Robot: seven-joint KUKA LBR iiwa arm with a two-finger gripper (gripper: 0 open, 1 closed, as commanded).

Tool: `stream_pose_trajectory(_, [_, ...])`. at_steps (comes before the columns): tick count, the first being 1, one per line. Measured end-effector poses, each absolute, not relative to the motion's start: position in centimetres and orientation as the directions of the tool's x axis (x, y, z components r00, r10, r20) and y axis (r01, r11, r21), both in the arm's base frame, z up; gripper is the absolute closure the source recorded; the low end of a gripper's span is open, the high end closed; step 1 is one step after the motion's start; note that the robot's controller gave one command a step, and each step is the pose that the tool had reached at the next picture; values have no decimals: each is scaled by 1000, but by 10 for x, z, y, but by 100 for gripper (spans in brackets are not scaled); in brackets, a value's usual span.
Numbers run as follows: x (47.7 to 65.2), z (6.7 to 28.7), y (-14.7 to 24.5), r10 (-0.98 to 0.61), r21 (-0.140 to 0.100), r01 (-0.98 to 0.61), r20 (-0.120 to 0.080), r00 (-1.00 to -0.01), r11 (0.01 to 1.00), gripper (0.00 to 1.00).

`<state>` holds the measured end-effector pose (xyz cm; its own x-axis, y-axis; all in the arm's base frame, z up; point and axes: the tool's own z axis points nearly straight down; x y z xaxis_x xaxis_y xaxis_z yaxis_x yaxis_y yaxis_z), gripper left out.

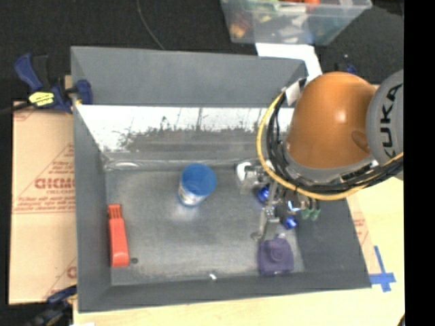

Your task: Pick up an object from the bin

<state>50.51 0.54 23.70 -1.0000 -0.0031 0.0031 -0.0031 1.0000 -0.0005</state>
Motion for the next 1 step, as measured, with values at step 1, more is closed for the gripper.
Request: stream_pose_trajectory(1, [507,240,5,-3,0,-3,-4,-1000,1000,0])
